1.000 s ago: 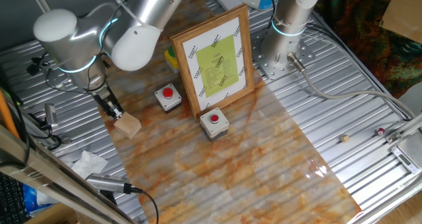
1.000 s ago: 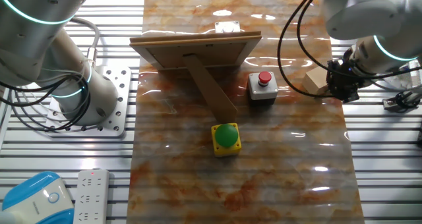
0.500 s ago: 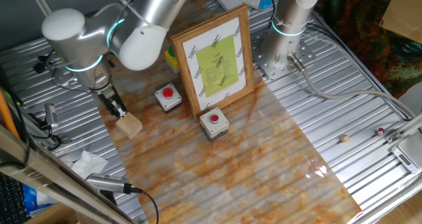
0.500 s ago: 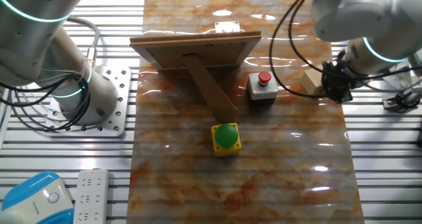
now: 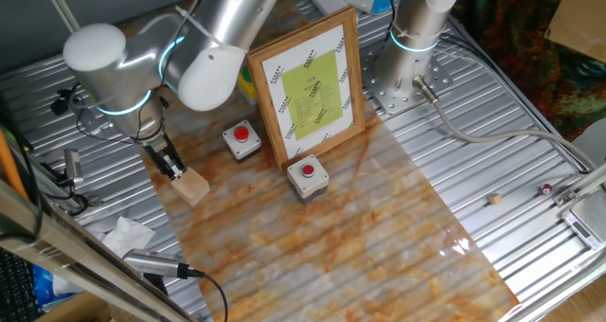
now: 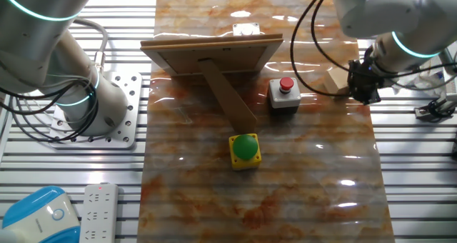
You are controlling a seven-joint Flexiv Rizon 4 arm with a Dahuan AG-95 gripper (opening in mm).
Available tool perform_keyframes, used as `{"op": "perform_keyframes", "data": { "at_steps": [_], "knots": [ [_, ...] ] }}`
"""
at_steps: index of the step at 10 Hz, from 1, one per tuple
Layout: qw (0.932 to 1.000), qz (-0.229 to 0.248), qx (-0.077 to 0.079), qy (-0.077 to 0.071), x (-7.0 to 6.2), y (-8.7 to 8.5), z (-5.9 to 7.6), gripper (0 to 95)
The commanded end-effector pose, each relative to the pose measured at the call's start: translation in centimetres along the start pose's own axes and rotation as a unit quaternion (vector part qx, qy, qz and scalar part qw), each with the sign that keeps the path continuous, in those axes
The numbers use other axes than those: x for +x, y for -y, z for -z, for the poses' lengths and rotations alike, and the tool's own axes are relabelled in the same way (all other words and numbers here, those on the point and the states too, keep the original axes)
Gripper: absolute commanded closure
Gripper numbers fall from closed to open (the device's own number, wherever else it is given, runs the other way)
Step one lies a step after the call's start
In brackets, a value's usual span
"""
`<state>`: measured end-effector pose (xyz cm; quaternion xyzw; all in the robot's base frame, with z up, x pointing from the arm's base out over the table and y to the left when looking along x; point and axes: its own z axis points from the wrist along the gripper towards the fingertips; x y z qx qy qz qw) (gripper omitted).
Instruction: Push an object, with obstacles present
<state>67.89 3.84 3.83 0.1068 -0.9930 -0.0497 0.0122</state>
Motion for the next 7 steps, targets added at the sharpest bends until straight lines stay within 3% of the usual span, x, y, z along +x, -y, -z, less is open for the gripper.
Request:
{"op": "perform_keyframes", "data": {
  "at_steps": [1,7],
  "knots": [
    [1.0000,-0.008,0.000,0.002,-0.1,-0.7,0.2,95.0],
    [0.9997,-0.022,0.001,0.004,-0.5,-2.5,0.2,95.0]
  ]
}}
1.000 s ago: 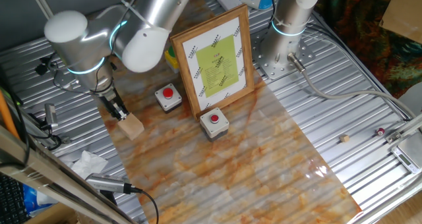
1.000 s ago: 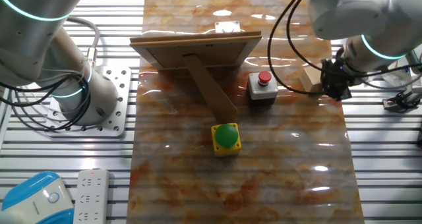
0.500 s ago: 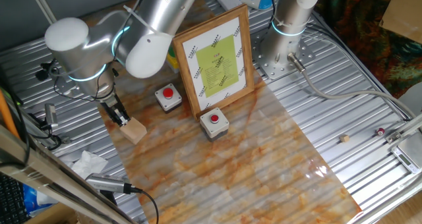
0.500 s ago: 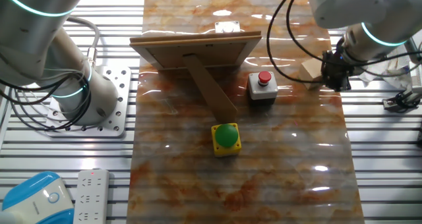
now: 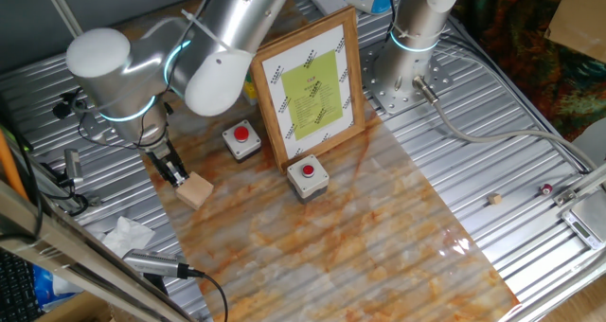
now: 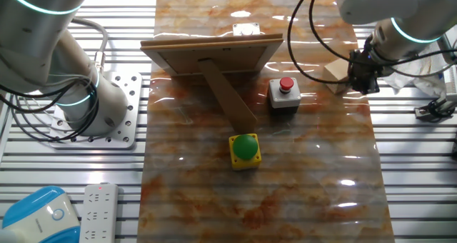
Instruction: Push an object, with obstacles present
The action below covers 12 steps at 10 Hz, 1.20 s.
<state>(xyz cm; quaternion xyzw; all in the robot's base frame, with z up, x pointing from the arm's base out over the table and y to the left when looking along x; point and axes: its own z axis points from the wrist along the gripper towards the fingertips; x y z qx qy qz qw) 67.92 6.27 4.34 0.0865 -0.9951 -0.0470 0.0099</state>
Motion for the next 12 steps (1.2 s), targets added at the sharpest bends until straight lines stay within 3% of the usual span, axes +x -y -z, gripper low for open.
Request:
{"op": "perform_keyframes", "data": {
  "at_steps": [1,12],
  "knots": [
    [1.0000,-0.004,0.002,0.003,0.0,-0.5,-0.2,95.0],
    [0.9994,-0.033,0.002,0.008,0.0,-4.8,-1.1,95.0]
  ]
}}
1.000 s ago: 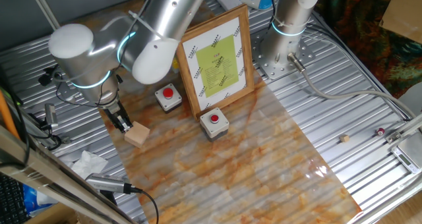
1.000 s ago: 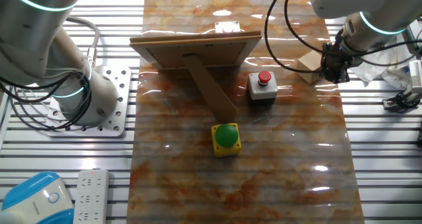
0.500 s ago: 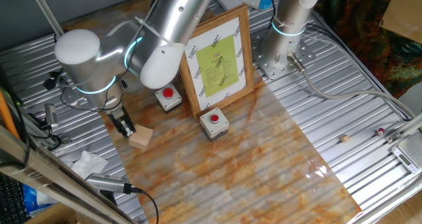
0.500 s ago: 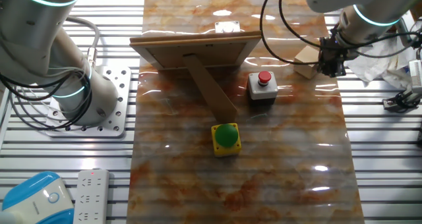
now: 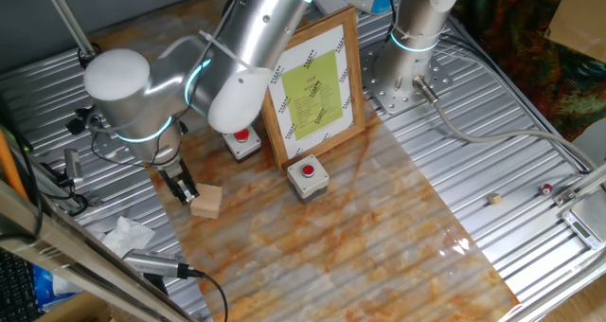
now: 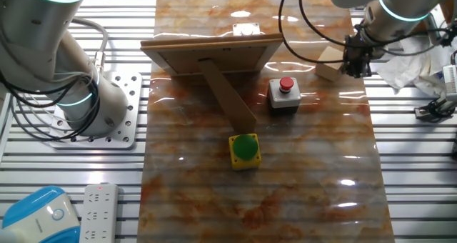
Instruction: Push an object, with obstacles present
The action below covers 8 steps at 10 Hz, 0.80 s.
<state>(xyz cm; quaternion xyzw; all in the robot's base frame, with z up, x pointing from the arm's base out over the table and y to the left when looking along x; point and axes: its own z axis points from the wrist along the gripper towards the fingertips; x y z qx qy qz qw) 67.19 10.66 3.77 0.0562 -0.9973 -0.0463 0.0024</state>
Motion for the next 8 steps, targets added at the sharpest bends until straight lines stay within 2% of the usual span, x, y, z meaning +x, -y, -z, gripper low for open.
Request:
{"op": "perform_keyframes", "data": {
  "at_steps": [1,8],
  "knots": [
    [1.0000,-0.006,0.001,0.000,0.2,-0.9,-0.3,95.0],
    [0.9993,-0.036,0.004,0.001,1.1,-4.8,-0.7,95.0]
  ]
}}
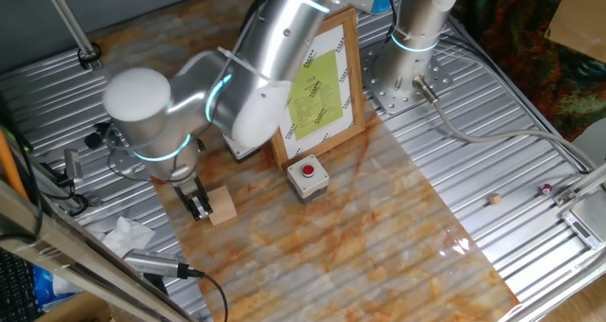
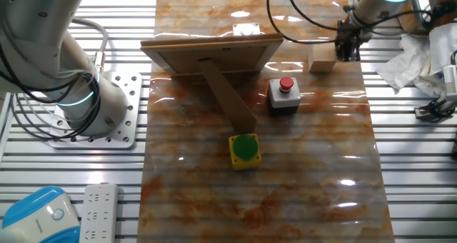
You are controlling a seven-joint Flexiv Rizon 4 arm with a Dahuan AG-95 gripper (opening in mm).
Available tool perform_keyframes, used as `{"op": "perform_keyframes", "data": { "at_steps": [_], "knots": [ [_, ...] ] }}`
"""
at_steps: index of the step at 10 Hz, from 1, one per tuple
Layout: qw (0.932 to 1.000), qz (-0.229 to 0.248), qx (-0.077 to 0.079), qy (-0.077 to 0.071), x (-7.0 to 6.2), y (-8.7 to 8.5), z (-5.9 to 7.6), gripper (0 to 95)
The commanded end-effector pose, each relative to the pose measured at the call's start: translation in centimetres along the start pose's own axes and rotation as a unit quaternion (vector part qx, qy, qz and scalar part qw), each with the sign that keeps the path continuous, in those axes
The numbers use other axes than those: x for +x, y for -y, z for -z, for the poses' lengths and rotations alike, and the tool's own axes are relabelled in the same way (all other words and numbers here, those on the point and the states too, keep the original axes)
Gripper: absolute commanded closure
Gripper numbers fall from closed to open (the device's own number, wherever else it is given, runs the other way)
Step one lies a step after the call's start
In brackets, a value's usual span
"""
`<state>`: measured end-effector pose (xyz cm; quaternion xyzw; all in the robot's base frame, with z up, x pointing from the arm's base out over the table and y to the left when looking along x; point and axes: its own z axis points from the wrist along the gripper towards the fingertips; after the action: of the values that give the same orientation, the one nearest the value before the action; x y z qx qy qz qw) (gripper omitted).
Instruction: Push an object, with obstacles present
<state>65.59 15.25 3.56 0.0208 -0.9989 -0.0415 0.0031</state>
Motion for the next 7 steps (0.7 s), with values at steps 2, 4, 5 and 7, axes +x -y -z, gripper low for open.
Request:
{"op": "perform_keyframes", "data": {
  "at_steps": [2,4,5,7],
  "knots": [
    [1.0000,0.006,0.000,0.002,-0.2,0.3,0.2,95.0],
    [0.9999,0.013,0.001,0.001,-0.8,1.1,0.8,95.0],
    [0.9999,0.017,0.001,0.000,-1.5,1.7,1.3,95.0],
    [0.9996,0.026,0.004,-0.007,-2.7,3.0,2.2,95.0]
  ]
}}
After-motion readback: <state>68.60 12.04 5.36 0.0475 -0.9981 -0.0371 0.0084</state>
